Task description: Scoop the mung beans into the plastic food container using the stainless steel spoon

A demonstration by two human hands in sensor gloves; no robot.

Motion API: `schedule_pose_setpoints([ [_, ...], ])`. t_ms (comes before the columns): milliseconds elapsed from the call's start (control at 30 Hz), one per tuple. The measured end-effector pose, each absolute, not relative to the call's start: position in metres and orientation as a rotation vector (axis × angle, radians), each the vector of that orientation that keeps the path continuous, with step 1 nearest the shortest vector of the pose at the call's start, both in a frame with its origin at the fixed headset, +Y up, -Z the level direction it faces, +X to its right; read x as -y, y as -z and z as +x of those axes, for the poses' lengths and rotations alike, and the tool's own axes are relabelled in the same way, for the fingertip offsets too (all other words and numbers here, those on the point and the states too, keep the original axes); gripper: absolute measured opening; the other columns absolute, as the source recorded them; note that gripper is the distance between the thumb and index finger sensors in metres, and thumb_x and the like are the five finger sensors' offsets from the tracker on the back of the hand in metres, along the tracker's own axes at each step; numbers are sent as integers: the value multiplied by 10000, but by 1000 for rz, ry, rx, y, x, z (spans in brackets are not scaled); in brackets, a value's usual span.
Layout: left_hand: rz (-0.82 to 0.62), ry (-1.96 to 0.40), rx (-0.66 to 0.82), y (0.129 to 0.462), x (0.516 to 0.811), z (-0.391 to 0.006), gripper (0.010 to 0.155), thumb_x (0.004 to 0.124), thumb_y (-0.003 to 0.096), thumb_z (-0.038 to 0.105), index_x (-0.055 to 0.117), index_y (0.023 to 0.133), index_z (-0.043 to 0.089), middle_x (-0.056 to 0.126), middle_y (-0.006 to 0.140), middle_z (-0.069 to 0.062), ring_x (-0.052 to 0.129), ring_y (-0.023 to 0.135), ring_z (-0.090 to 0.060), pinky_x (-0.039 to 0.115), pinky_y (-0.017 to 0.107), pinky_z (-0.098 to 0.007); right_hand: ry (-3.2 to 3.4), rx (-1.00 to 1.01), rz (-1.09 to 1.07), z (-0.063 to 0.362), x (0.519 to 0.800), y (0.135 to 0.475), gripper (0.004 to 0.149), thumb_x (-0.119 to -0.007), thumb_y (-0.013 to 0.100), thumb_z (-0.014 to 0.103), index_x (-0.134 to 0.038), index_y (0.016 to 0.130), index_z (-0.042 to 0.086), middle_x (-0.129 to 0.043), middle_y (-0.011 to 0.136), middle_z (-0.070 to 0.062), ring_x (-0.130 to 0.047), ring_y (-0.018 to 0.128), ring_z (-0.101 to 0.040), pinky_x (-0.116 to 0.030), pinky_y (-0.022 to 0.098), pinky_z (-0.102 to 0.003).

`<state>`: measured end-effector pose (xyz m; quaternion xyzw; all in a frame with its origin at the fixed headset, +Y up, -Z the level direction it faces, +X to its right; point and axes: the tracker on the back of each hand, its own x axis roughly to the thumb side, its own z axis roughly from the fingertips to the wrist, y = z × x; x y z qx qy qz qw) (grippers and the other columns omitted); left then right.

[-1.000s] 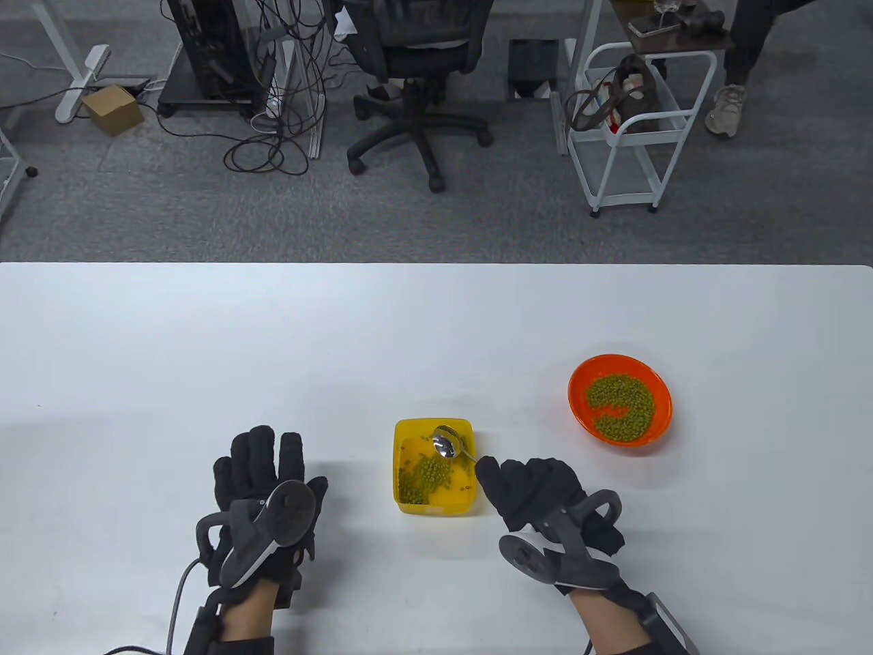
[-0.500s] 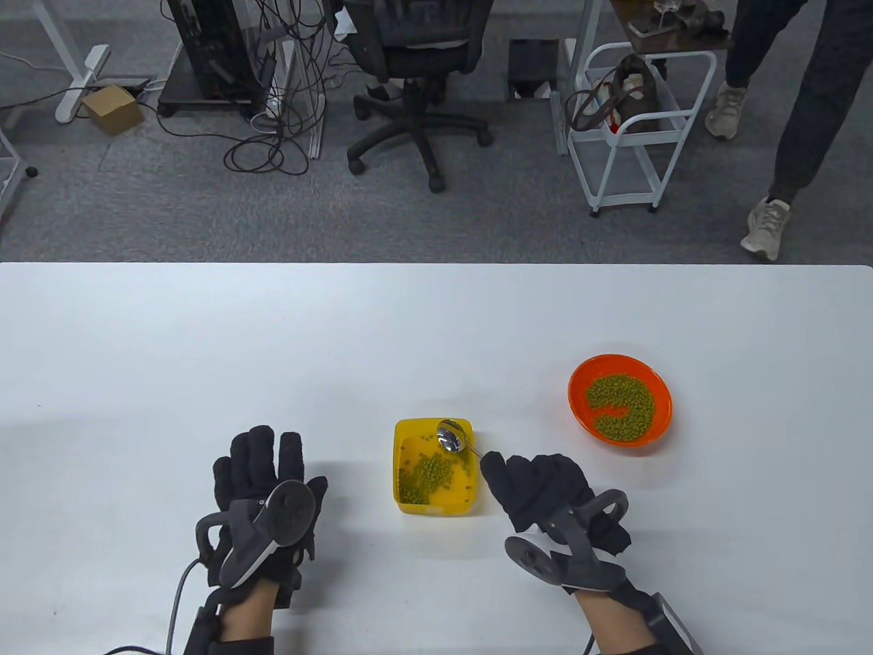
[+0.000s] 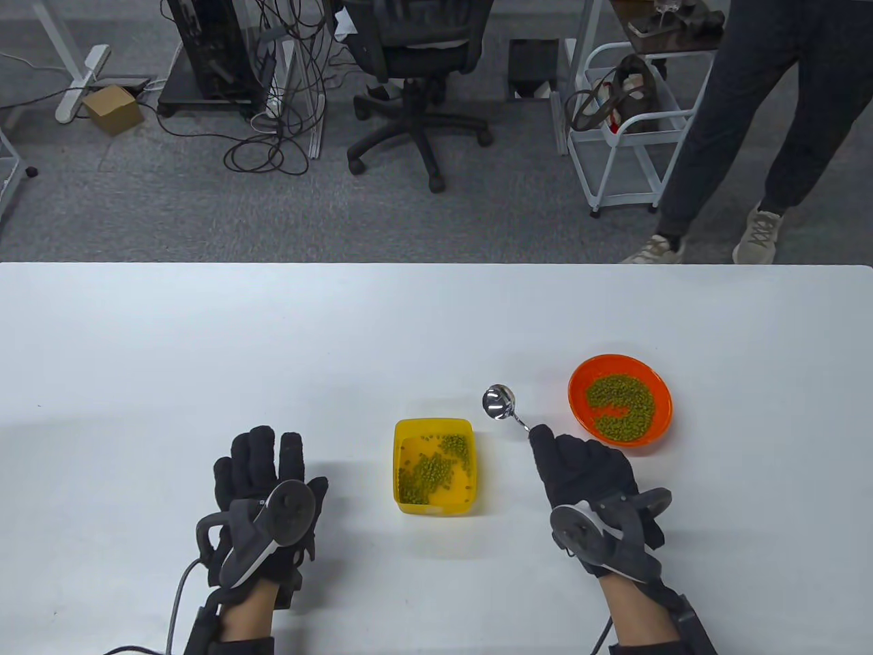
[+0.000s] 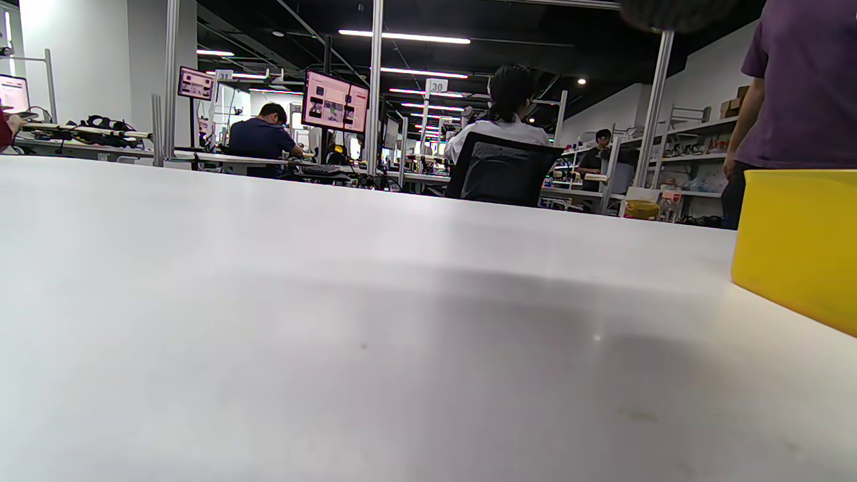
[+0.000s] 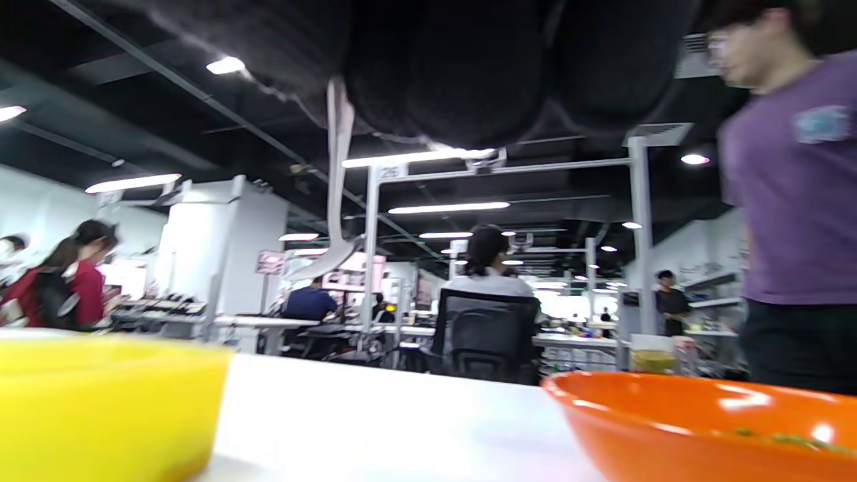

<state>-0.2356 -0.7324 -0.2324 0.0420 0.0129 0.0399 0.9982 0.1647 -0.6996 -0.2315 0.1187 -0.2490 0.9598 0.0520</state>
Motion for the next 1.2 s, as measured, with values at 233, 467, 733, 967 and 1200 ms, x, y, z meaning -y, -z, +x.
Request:
schedule_pose_setpoints([
  [233,83,-77,-25,232,732,-235,767,619,479,550,240,1075,252,23,1105,-152,114,1033,-428,142,717,-650,-2886,707,16,205,704,239,442,-710,525,340,-719,952,226,-804,768,75,-881,554,-172,-768,523,-475],
  [467,80,-76,-25,232,733,-235,767,620,479,551,241,1075,252,24,1105,-150,115,1034,-428,142,717,-650,-2805,527,-271,239,724,247,443,-713,528,336,-721,954,215,-806,768,77,-879,554,-184,-759,524,-483],
  [733,75,-73,-25,232,732,-235,766,619,480,550,241,1076,252,23,1105,-149,115,1034,-427,142,717,-650,-2785,406,-434,259,740,251,444,-713,530,335,-719,957,213,-805,777,39,-875,568,-193,-749,535,-491],
  [967,71,-72,-26,232,732,-235,767,619,479,551,241,1075,252,23,1105,-150,115,1034,-427,142,717,-650,-2758,367,-474,262,745,252,446,-713,526,344,-724,953,214,-816,765,77,-889,550,-181,-768,521,-480],
  [1200,68,-70,-24,232,733,-234,766,620,479,550,241,1075,253,25,1106,-149,116,1034,-427,143,717,-650,-2479,367,-518,276,747,251,464,-724,496,348,-728,951,253,-886,680,104,-958,426,-150,-833,441,-451],
])
